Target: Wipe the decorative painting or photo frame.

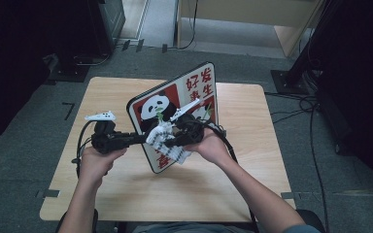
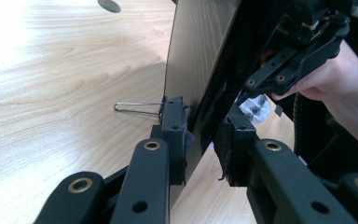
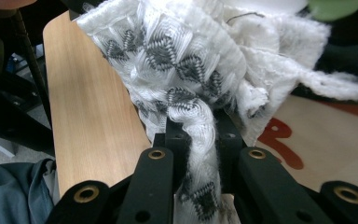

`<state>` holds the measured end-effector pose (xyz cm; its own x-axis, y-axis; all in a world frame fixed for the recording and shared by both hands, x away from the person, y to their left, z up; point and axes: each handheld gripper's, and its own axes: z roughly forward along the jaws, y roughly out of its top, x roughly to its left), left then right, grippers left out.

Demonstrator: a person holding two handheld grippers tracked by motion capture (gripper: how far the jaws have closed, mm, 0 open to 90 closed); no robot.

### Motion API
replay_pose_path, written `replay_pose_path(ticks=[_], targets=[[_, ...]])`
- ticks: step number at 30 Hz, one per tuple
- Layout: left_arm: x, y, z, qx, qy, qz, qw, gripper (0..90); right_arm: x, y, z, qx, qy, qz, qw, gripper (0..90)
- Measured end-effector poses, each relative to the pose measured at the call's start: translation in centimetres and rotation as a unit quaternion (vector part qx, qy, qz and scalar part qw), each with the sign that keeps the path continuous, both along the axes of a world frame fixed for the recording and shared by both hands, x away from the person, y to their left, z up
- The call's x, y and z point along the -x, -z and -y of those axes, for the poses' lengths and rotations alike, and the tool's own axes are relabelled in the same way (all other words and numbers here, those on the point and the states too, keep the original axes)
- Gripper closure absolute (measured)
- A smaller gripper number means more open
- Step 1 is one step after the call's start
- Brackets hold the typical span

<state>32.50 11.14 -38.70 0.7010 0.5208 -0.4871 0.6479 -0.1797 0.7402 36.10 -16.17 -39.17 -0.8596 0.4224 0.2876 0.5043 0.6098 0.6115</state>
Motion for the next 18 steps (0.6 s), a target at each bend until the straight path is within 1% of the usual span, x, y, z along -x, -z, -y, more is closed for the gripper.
replay_pose_path(ticks=[3, 10, 11, 14, 16, 18], targets=[[0.0, 0.0, 0.0, 0.0, 0.0, 0.0, 1.0, 75.2, 0.2, 0.5, 0.1, -0.003, 0.0, 0.0, 1.0, 81.7], [0.0, 0.0, 0.0, -0.001, -0.001, -0.001, 1.0, 75.2, 0.4, 1.9, 0.2, -0.003, 0.0, -0.006, 1.0, 81.7], [0.0, 0.0, 0.0, -0.001, -0.001, -0.001, 1.0, 75.2, 0.5, 2.0, 0.2, -0.002, 0.001, -0.01, 0.9999, 81.7], [0.0, 0.0, 0.0, -0.001, -0.003, -0.002, 1.0, 75.0, 0.6, 2.6, 0.3, -0.002, -0.002, -0.007, 1.0, 81.7], [0.0, 0.0, 0.0, -0.001, -0.004, -0.002, 1.0, 75.1, 0.7, 3.1, 0.3, 0.002, 0.0, -0.014, 0.9999, 81.7], [0.0, 0.0, 0.0, -0.001, -0.005, -0.002, 1.0, 75.1, 0.8, 3.5, 0.3, 0.004, -0.001, -0.015, 0.9999, 81.7]])
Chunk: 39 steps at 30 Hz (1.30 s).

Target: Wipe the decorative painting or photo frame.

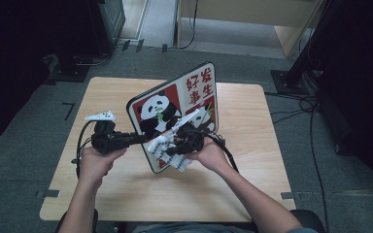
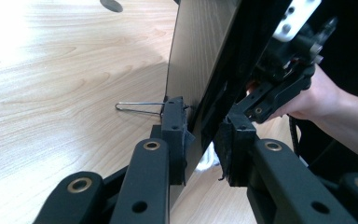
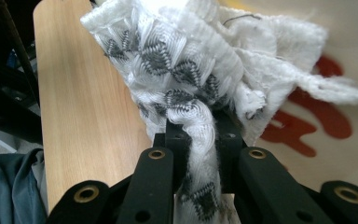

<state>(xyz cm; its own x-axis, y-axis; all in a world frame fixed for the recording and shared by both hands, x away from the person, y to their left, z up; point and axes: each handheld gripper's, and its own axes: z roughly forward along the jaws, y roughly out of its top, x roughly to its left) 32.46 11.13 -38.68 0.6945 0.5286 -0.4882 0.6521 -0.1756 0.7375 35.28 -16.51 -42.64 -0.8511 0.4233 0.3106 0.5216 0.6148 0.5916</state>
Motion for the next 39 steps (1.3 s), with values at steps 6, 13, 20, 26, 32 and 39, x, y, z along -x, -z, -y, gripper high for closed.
replay_pose_path(ticks=[6, 13, 20, 26, 32, 39], targets=[[0.0, 0.0, 0.0, -0.002, -0.002, 0.001, 1.0, 75.0, 0.2, 1.2, 0.1, 0.007, -0.002, -0.008, 0.9999, 81.6], [0.0, 0.0, 0.0, -0.003, -0.003, 0.001, 1.0, 74.9, 0.3, 2.4, 0.2, 0.016, -0.008, -0.021, 0.9996, 81.6], [0.0, 0.0, -0.1, -0.002, -0.006, 0.001, 1.0, 74.2, 0.5, 1.9, 0.5, 0.019, -0.014, -0.019, 0.9995, 81.8], [0.0, 0.0, -0.3, -0.001, -0.007, -0.002, 1.0, 68.1, 0.7, 0.9, 0.8, 0.018, -0.013, -0.018, 0.9996, 81.8], [0.1, -0.2, -0.8, -0.007, -0.009, -0.001, 0.9999, 58.2, 0.8, -0.7, 1.1, 0.011, -0.011, -0.009, 0.9998, 81.8], [0.1, -0.5, -1.7, -0.008, -0.014, -0.002, 0.9999, 48.5, 0.8, -3.1, 1.0, 0.001, -0.012, 0.006, 0.9999, 81.8]])
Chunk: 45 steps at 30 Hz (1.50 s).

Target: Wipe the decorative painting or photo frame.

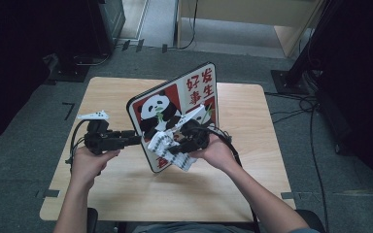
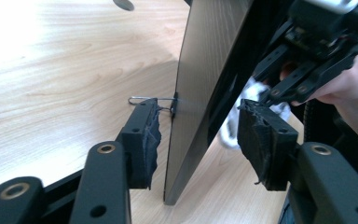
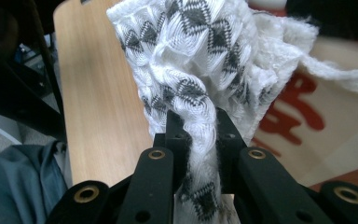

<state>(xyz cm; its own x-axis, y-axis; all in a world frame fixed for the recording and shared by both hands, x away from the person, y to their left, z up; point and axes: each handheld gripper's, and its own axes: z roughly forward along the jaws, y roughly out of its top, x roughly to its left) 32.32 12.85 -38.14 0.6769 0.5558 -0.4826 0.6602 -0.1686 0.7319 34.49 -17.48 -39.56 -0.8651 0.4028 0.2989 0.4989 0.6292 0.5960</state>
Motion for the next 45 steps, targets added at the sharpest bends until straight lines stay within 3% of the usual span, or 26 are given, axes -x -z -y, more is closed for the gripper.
replay_pose_path(ticks=[7, 16, 32, 45], targets=[[0.1, -0.2, -1.1, 0.006, -0.01, 0.007, 0.9999, 45.6, -0.4, -3.1, -0.1, -0.012, 0.0, 0.019, 0.9997, 81.7], [-0.6, 0.3, -2.1, 0.007, -0.023, 0.004, 0.9997, 44.1, -0.8, -6.0, -0.5, -0.016, 0.001, 0.036, 0.9992, 81.7], [-2.4, 0.9, -1.9, 0.002, -0.023, 0.005, 0.9997, 39.9, -0.9, -12.7, -2.7, -0.038, -0.006, 0.085, 0.9956, 81.6], [-2.9, 0.8, -0.9, -0.002, -0.013, 0.017, 0.9998, 39.1, -1.6, -15.0, -5.4, -0.038, -0.01, 0.108, 0.9934, 81.6]])
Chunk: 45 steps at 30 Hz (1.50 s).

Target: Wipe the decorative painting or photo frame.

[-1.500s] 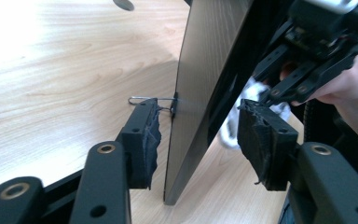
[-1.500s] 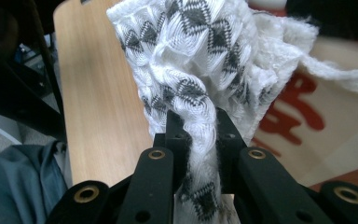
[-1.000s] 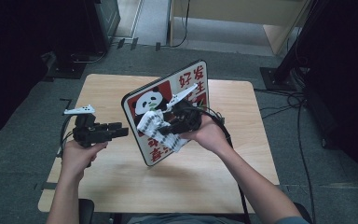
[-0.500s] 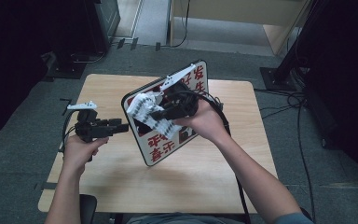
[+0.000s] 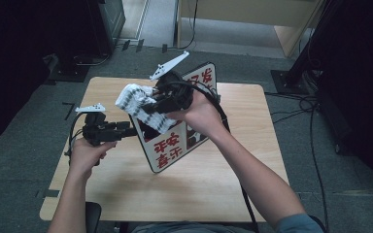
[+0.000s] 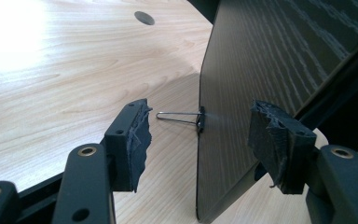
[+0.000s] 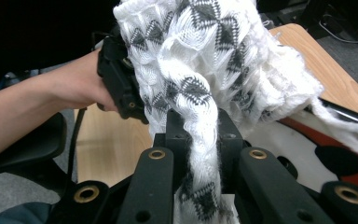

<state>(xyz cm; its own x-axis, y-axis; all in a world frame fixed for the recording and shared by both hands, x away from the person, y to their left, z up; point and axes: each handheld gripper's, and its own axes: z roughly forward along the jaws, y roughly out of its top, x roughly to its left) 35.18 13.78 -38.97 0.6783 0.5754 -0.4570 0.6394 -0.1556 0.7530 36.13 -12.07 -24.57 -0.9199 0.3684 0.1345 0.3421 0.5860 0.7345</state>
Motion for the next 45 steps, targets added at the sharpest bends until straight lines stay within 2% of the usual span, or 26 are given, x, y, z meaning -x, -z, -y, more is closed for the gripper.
replay_pose_path(ticks=[6, 27, 45], targets=[[0.0, 0.0, 0.2, -0.004, 0.006, 0.002, 1.0, 39.1, -0.6, 0.8, -0.4, 0.003, 0.001, -0.008, 1.0, 81.5], [0.0, 0.1, 0.2, -0.003, 0.006, 0.0, 1.0, 39.7, -0.4, 3.8, -0.5, 0.025, -0.006, -0.03, 0.9992, 81.4], [0.1, 0.1, 0.2, -0.002, 0.006, 0.0, 1.0, 40.8, -0.1, 6.2, -0.1, 0.021, -0.009, -0.048, 0.9986, 81.2]])
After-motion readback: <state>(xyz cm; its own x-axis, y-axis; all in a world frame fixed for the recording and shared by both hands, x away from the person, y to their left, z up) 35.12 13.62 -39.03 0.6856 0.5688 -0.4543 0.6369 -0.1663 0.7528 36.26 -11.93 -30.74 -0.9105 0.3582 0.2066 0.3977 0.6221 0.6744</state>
